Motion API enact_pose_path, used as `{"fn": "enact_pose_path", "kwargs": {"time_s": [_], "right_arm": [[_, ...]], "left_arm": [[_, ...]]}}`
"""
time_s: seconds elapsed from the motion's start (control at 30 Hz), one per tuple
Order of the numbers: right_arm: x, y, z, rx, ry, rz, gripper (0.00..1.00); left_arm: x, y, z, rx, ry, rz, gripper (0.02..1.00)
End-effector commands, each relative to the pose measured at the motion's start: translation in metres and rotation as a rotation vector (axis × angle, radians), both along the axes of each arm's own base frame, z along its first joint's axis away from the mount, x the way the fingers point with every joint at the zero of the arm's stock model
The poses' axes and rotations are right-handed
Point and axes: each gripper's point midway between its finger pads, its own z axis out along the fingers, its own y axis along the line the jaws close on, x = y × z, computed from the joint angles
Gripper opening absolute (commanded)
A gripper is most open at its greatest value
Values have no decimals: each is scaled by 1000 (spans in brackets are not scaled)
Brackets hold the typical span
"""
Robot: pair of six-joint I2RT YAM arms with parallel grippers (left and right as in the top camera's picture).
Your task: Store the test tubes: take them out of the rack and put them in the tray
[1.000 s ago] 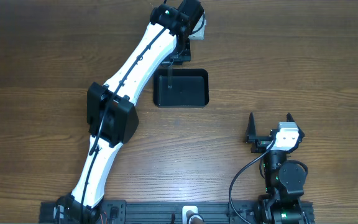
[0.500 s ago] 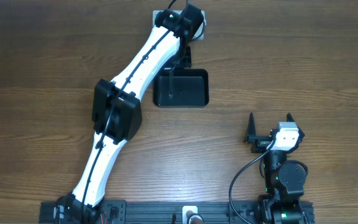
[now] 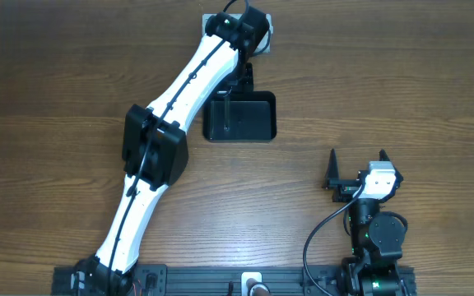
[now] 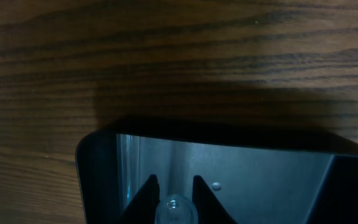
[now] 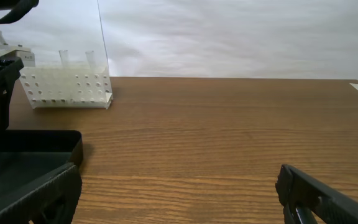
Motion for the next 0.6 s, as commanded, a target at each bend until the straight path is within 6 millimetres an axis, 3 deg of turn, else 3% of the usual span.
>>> {"fn": "enact_pose_path", "kwargs": {"time_s": [0.03,0.6], "right_arm": [[0,-3,-1,-9,-2,-17,993],[0,-3,-1,-9,-2,-17,993]], "left_arm": [[-4,2,-23,15,52,18,40],[-5,4,-31,5,80,29,47]]}}
